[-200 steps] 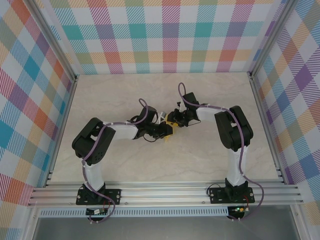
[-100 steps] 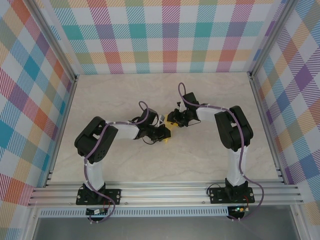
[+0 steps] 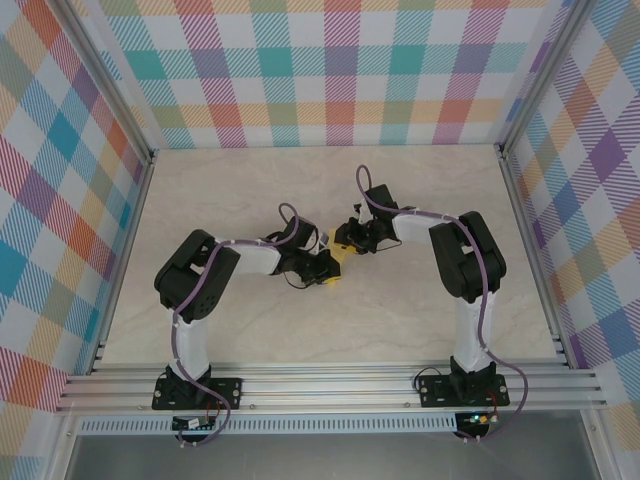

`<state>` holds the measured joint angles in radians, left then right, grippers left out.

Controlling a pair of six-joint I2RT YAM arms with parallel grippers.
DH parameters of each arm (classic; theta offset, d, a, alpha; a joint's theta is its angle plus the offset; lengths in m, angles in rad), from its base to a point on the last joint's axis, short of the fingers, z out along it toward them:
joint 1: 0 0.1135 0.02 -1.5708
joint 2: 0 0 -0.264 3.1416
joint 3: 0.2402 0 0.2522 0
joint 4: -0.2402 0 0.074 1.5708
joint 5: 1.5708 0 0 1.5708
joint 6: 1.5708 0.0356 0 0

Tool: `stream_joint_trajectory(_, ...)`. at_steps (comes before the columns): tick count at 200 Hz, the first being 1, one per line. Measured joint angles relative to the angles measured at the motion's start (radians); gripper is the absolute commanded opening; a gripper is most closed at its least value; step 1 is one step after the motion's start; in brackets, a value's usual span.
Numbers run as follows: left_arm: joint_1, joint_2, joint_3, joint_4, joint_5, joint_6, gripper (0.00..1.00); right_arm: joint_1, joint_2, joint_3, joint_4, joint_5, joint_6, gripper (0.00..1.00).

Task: Fold a paper plane with a square sheet of paper (fold left side to right side)
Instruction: Fold the wing for the fifth time at the center of the table.

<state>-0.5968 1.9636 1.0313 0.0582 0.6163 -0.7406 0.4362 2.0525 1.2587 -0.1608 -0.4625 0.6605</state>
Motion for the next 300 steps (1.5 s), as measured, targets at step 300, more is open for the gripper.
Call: stream_joint_trajectory(300, 0.013, 0.007, 0.014, -0.032, 0.019, -0.007, 0.00, 0.042, -0.029, -0.024, -0.047, 0.068, -0.100, 0.17)
